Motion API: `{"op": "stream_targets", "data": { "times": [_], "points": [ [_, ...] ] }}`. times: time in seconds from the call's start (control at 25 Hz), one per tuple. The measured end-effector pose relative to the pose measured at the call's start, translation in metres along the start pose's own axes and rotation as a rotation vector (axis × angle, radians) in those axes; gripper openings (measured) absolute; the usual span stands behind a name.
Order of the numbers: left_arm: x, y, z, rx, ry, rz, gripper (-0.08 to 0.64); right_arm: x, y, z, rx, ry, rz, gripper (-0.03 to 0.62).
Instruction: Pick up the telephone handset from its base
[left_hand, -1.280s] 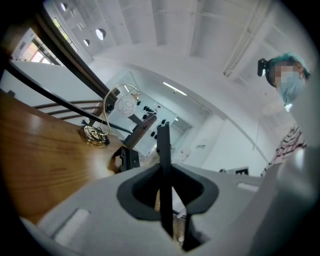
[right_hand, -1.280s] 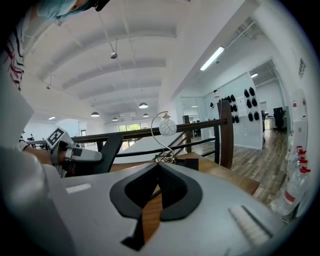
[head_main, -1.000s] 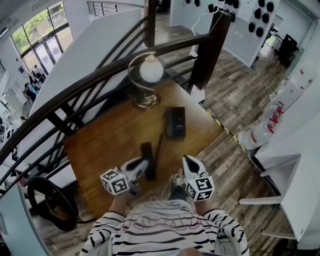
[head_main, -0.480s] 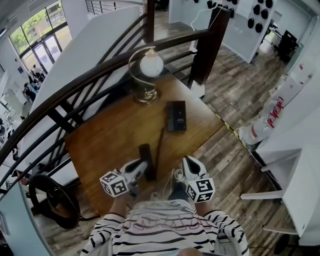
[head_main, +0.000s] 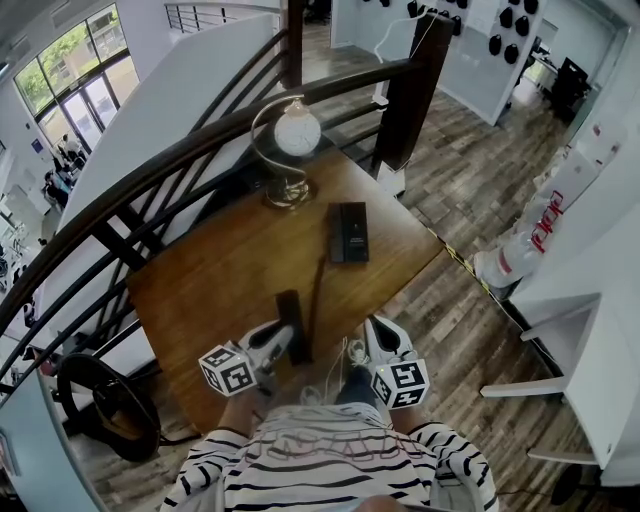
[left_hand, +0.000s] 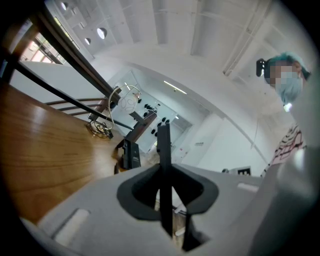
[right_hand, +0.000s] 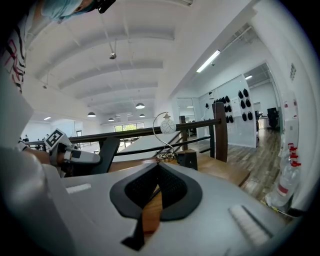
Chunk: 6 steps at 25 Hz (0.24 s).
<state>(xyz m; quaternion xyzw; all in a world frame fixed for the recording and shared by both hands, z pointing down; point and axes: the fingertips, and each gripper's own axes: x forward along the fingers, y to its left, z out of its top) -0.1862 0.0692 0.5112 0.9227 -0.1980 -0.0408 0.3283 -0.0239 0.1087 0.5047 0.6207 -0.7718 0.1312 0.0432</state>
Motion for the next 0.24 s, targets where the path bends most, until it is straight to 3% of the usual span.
{"op": "stream_targets", "data": {
  "times": [0.24],
  "points": [
    [-0.0002,0.0028,-0.0026,0.001,0.007,-0.003,0.069,0.0018,0.0018,-0.0005,-0.008,-0.004,0.001,0.000]
  ]
}}
